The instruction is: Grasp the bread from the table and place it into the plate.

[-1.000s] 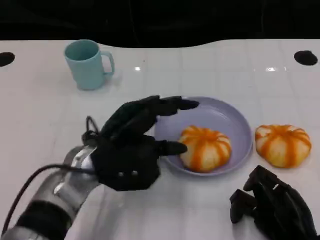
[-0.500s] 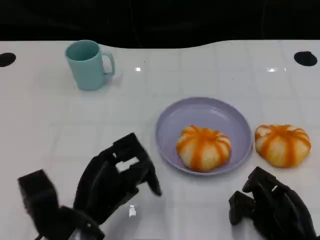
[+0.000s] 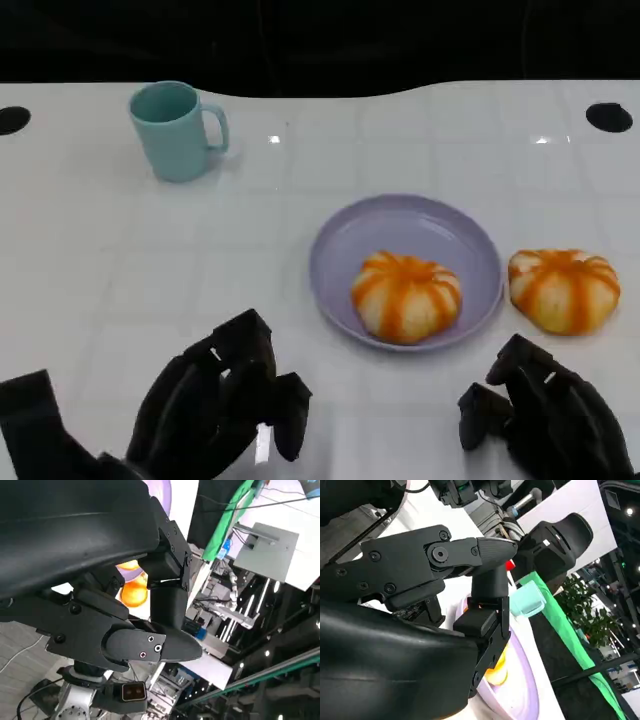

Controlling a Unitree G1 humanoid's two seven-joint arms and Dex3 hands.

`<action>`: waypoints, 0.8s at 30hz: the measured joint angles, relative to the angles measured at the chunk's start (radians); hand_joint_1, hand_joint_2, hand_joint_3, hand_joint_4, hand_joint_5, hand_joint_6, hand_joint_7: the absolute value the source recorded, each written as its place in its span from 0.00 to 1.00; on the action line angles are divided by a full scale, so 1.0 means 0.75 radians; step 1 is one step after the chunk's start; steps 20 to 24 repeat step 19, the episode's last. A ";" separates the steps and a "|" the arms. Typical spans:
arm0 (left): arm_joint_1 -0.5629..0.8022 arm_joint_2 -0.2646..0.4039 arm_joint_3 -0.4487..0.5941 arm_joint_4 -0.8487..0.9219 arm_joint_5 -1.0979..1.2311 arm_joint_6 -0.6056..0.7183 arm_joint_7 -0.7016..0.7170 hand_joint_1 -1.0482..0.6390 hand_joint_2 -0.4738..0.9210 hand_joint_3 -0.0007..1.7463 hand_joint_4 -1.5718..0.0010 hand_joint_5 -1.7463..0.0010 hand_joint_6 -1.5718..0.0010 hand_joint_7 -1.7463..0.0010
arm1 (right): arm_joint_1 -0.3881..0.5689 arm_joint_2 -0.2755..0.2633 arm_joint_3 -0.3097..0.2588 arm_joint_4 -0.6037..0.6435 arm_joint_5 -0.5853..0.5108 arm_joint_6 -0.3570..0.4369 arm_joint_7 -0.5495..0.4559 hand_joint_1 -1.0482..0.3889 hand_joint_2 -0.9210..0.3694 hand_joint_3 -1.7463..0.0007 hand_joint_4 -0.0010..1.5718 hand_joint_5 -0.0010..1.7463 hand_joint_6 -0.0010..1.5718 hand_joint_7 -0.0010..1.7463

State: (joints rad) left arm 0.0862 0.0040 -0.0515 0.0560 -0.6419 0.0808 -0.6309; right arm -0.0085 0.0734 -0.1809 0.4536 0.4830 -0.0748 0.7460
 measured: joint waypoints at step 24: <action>-0.002 -0.016 0.014 0.003 0.034 0.041 -0.028 0.20 1.00 0.13 0.34 0.00 0.49 0.00 | -0.002 0.000 -0.004 0.004 -0.001 -0.004 -0.001 0.34 0.00 0.88 0.51 0.95 0.45 0.80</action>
